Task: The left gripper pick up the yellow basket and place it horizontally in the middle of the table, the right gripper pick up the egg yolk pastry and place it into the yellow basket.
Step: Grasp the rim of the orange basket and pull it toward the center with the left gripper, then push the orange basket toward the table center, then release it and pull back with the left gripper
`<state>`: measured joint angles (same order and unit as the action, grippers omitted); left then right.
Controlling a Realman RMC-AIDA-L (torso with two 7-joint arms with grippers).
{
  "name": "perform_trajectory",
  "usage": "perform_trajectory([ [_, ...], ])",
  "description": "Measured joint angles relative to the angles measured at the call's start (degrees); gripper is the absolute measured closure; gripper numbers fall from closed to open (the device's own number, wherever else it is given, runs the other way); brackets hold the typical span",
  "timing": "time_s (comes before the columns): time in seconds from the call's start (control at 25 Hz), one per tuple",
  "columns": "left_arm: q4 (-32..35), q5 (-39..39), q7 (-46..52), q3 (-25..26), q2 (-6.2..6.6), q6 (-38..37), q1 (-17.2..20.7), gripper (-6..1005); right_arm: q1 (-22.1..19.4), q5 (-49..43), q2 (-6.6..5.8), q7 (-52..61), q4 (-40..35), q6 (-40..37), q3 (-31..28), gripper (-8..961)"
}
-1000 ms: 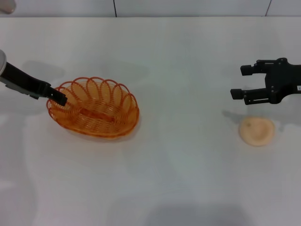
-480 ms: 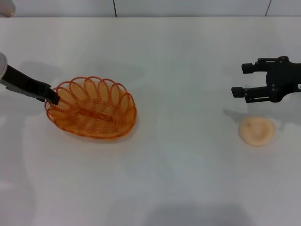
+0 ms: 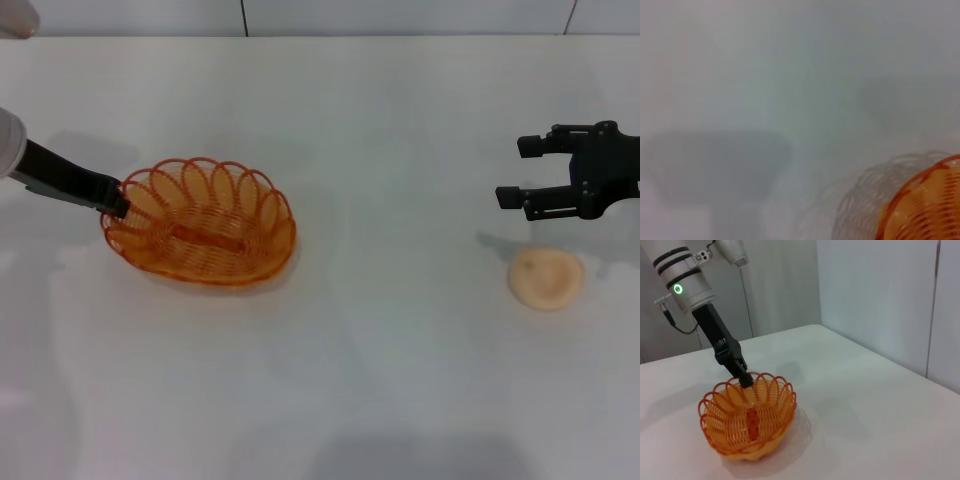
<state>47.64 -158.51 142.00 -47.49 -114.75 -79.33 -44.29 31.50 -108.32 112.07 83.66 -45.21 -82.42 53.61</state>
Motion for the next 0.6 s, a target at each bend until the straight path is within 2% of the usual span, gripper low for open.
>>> perform_trajectory([
  [0.24,2.14,2.48,2.06,-0.27,-0.63,-3.66,-0.1,924,-0.27,0.4,-0.28,-0.89,-0.42,-0.31,-0.06,160],
  [0.28,2.93,2.53,2.66,-0.4,-0.94,-4.51,-0.15,924,-0.39,0.45,-0.28,-1.1,-0.71,-0.22,-0.08,160],
  [0.4,8.7,2.58,5.72,-0.48,-3.11,-8.06,-0.06,925,-0.76,0.47,-0.27,-1.57,-1.56,-0.05,-0.09,159],
  [0.48,11.84,3.02,8.15,-0.8,-4.04,-9.3,0.15,926,-0.96,0.48,-0.25,-2.16,-1.94,-0.06,-0.1,159],
  [0.6,13.12,5.92,12.24,-3.22,-4.1,-10.05,0.17,927,-1.37,0.48,-0.19,-3.32,-2.14,0.0,-0.1,160],
])
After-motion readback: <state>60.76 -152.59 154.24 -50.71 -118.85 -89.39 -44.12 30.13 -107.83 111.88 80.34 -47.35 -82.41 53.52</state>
